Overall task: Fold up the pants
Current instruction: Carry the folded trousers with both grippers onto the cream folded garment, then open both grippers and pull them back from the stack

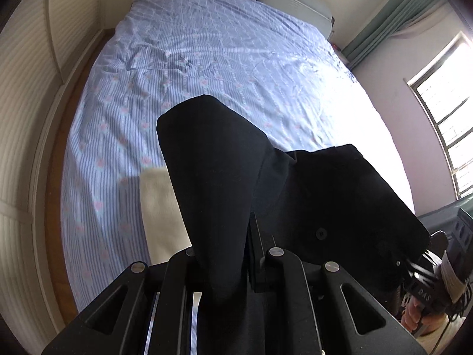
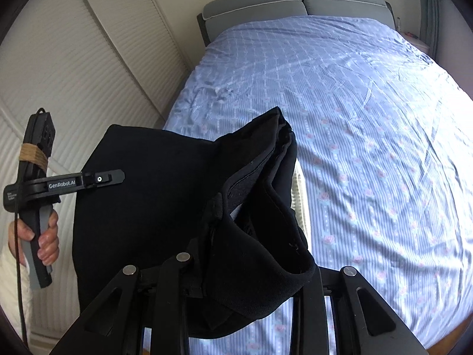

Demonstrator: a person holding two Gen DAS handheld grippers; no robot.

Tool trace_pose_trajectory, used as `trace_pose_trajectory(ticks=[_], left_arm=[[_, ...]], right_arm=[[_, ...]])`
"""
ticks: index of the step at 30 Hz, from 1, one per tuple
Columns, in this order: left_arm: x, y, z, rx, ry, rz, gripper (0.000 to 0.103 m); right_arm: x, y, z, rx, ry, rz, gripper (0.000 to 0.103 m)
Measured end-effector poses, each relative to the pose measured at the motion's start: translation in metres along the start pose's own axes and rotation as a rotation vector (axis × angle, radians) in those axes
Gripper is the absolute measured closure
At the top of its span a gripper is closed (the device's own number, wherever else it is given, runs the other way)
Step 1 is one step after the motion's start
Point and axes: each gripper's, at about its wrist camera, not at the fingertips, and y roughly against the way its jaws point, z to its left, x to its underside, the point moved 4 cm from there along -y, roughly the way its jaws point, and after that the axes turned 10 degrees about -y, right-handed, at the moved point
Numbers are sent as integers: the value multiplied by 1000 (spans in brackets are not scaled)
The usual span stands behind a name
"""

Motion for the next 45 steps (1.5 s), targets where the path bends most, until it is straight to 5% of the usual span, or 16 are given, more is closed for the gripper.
trace_pose_trajectory(ticks=[5,12,16,18,20,22,25,32,37,45], left_arm=[[-25,-48,27,-4,-18,46,88],[-14,-116,63,-40,52,154,86],[-2,-125,76,-78,95,188,68],[0,-119,80,-148,103,194,60],[-1,-100,84,-314,70,158,53],[0,-81,77,-396,6,134,46],[9,-54,46,-375,-64,104,43],[49,23,-67,-365,-139,-33,24],[70,66,-167,-430,-210,-127,11],[95,101,-325,-409,-164,-256,2]], right_arm=[[-15,-48,9,80,37,20,74],[-8,-114,-19,188,-22,125,73],[1,-135,-31,176,-83,187,67],[6,-140,-35,173,-109,225,62],[10,-140,-39,178,-130,258,57],[13,-135,-48,233,-147,262,39],[12,-109,-58,337,-93,194,34],[12,-12,-72,251,26,41,23],[19,73,-98,191,60,-55,14],[19,191,-176,134,52,-154,10]])
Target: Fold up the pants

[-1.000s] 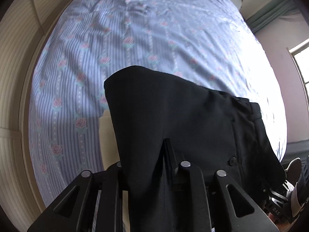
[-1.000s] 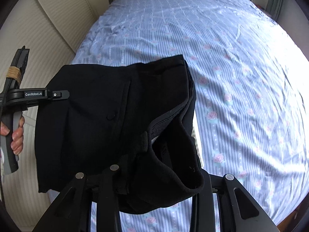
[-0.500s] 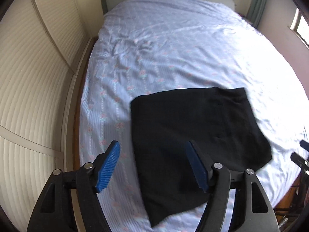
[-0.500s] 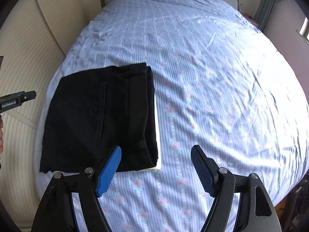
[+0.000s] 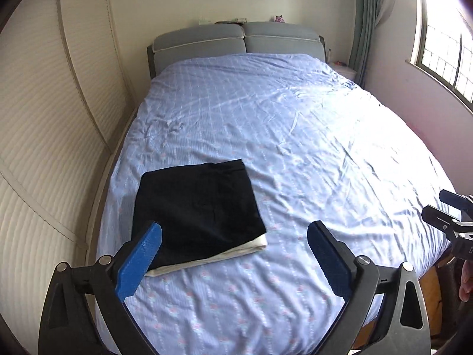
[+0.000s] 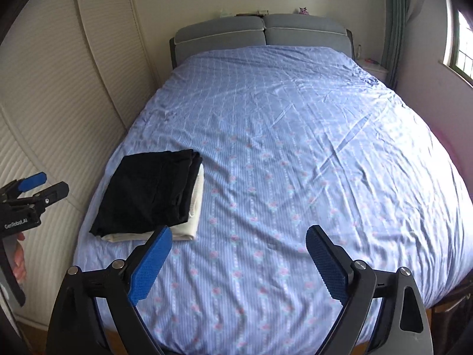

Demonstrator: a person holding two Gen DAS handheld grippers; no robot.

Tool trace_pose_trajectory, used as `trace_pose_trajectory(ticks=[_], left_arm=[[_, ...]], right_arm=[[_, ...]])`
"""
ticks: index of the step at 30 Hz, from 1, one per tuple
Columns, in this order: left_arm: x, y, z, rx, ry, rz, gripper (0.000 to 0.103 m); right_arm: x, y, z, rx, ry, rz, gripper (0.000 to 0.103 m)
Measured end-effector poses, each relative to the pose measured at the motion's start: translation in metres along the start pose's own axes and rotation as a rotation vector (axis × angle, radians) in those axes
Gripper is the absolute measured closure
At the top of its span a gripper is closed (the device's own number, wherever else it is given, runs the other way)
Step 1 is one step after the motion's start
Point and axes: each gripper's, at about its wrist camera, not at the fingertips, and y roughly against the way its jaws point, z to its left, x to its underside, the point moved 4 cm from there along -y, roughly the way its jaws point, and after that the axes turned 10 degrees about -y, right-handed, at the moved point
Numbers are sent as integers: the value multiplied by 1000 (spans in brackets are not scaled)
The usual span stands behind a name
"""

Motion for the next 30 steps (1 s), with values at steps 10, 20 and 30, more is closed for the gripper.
trace_pose_trajectory(ticks=[10,20,30], left_arm=[[0,88,-166,-23,28,-76,1],[12,159,-262,-50,112,-110,0],[12,198,-320,-7,56,-162,0]], right_arm=[[8,101,-109,-99,72,-81,10],[30,178,-196,-139,95,-104,10],[48,232,-250,-112,39,-162,10]])
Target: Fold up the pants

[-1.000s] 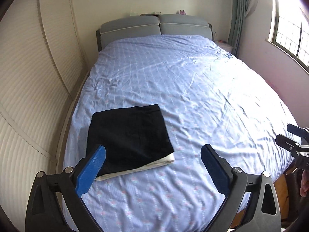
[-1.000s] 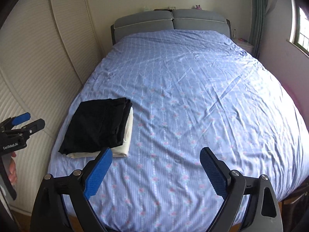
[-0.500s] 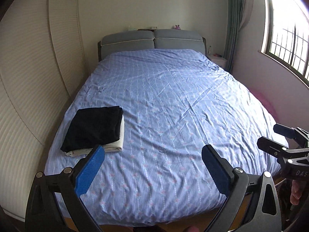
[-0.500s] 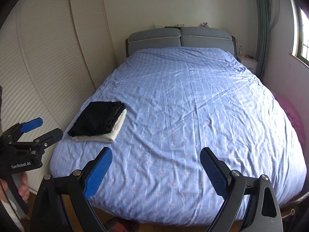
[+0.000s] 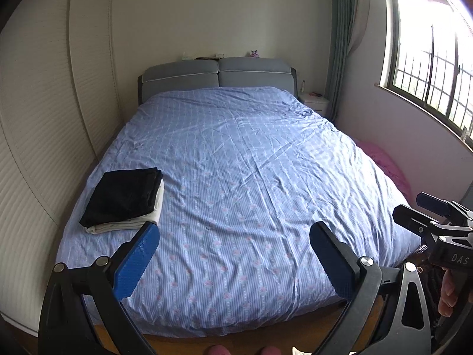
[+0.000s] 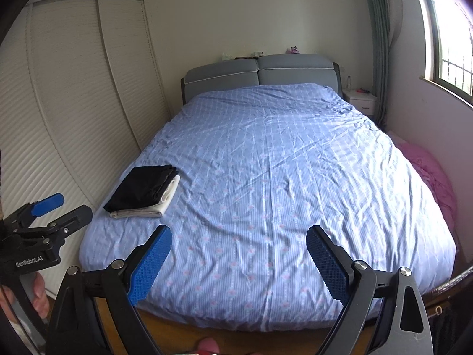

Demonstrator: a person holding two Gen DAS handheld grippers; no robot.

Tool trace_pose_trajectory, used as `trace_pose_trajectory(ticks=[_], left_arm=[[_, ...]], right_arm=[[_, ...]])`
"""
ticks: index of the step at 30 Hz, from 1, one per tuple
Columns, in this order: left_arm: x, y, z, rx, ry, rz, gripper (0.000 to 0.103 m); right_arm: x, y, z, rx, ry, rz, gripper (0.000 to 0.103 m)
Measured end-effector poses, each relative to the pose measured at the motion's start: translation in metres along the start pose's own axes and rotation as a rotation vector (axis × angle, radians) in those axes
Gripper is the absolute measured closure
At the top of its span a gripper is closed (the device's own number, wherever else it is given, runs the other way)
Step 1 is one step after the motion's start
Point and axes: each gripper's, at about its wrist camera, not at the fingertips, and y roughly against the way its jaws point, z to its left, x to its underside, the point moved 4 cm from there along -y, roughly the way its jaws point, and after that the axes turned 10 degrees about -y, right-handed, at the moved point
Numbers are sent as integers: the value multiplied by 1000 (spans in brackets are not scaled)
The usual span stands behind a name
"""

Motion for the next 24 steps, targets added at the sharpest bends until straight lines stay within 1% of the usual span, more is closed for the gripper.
trace_pose_trajectory(ticks=[3,7,12,14,18,24], left_arm=[[-3,3,-7,6,-5,-12,0],[-4,5,-16,30,-10,-14,0],[-2,5,-23,30,-16,-15,0],[-3,4,-25,39,-12,-13,0],[-1,4,-26,34,-13,-4,0],[-2,6,-23,35,-10,-16,0]], right_arm=[[2,11,-7,24,-10,-19,10],[6,20,-13,35,-9,-33,10],[9,25,-17,51,-18,-40,10],[10,25,-18,52,-17,-38,10],[10,25,-18,53,-14,-38,10],[10,24,-13,43,-1,-36,10]])
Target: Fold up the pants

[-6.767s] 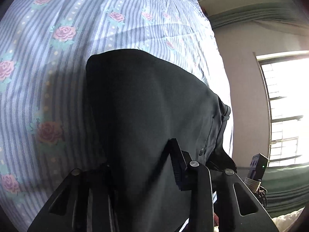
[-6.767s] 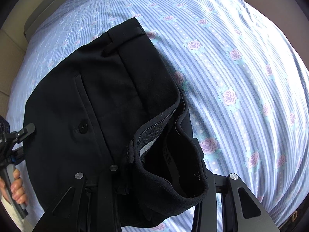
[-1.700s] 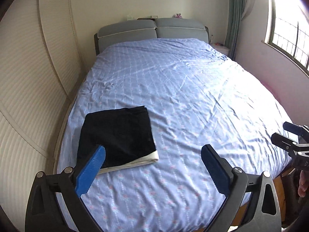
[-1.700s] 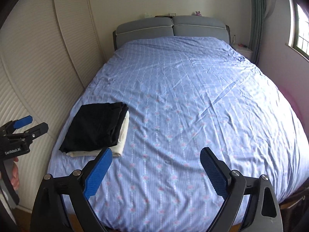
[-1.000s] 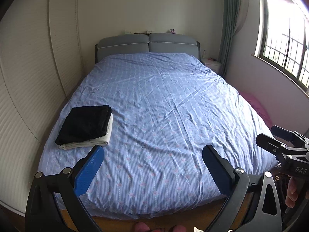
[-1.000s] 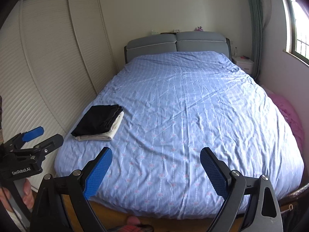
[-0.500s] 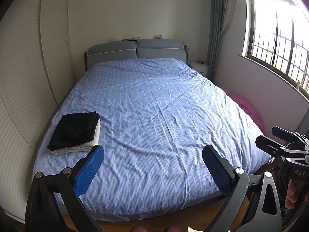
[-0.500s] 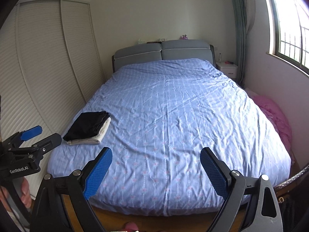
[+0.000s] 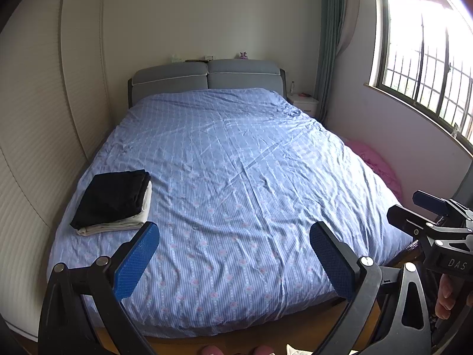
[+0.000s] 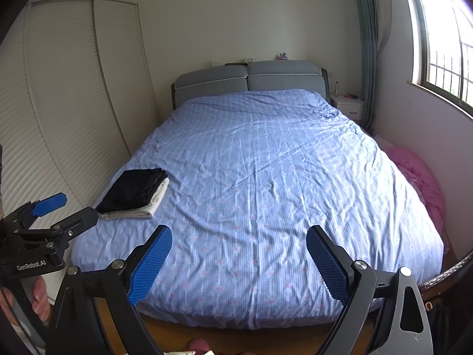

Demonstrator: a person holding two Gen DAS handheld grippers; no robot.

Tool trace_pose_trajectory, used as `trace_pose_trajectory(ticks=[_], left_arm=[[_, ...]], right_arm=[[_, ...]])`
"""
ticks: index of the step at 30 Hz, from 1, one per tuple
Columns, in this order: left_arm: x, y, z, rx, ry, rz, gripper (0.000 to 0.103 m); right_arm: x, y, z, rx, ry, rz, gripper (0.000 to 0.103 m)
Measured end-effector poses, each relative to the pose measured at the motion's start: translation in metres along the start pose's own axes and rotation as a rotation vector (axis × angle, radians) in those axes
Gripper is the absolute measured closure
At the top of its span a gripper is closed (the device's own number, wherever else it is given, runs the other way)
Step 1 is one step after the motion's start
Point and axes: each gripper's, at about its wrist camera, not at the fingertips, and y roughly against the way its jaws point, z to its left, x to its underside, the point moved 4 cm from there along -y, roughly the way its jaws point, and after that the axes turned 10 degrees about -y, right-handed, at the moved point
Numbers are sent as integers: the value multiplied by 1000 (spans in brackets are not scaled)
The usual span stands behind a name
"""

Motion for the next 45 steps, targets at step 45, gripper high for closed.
trace_pose_trajectory(ticks=[45], left_arm=[[-12,-1,-5,-12,-2,-39,0]], right_arm=[[-10,-9,6,-4,16,5,10]])
